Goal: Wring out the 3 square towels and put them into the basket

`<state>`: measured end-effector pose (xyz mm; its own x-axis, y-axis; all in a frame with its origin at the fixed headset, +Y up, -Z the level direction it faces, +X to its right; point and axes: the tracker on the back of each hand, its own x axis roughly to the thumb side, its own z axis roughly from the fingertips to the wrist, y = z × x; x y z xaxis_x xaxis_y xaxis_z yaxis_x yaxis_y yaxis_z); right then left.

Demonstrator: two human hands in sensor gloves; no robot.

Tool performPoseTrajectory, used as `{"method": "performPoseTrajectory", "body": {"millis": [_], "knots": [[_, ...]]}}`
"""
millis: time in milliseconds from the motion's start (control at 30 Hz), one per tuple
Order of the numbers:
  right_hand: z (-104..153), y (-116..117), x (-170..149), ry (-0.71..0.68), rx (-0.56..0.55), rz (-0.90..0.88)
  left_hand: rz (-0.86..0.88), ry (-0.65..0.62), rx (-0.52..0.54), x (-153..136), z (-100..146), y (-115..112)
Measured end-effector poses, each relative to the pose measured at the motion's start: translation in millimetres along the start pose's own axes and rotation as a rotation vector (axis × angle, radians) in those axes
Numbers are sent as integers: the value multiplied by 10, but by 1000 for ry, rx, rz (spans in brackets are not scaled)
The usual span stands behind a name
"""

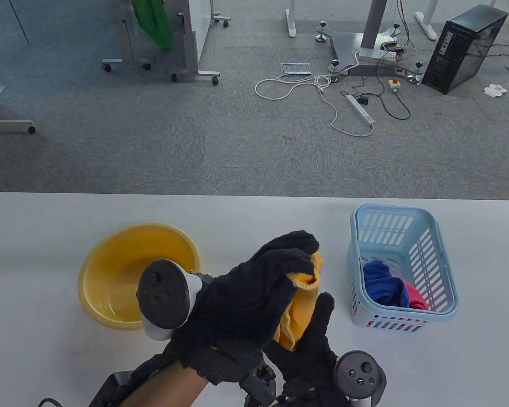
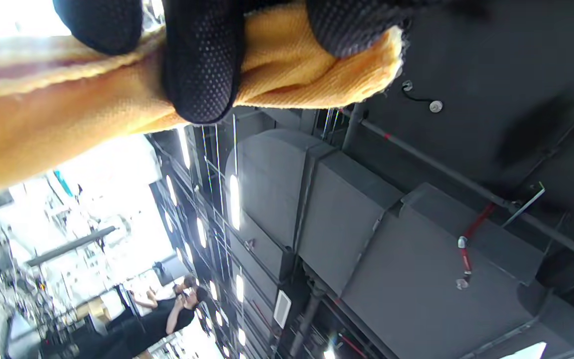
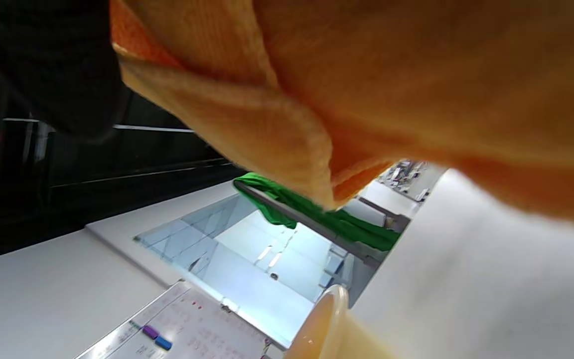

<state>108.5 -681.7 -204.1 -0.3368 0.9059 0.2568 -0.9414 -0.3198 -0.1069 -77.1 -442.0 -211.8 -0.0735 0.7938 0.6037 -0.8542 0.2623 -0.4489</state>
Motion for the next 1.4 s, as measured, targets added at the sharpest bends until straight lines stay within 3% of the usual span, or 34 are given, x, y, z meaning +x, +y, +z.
{"method": "performPoseTrajectory", "body": {"millis": [267, 367, 533, 667, 767, 900, 1200, 1400], "knots": [[-20, -43, -95, 12, -65, 40, 12, 23, 19, -143, 103, 38], [-28, -68, -131, 19, -74, 28, 29, 37, 67, -212, 142, 135], [-38, -73, -201, 53, -98, -25, -121, 56, 153, -332, 244, 335], [-54, -115, -234, 54, -114, -49, -106, 97, 216, -495, 372, 481], [-51, -138, -252, 61, -136, -60, -131, 172, 342, -621, 494, 578], [-47, -187, -243, 70, -152, -64, -109, 228, 374, -798, 604, 648], [-31, -320, -183, 49, -225, 12, -143, 319, 389, -1318, 883, 586], [-19, -392, -113, 31, -239, -45, -154, 418, 357, -1741, 1161, 442]]}}
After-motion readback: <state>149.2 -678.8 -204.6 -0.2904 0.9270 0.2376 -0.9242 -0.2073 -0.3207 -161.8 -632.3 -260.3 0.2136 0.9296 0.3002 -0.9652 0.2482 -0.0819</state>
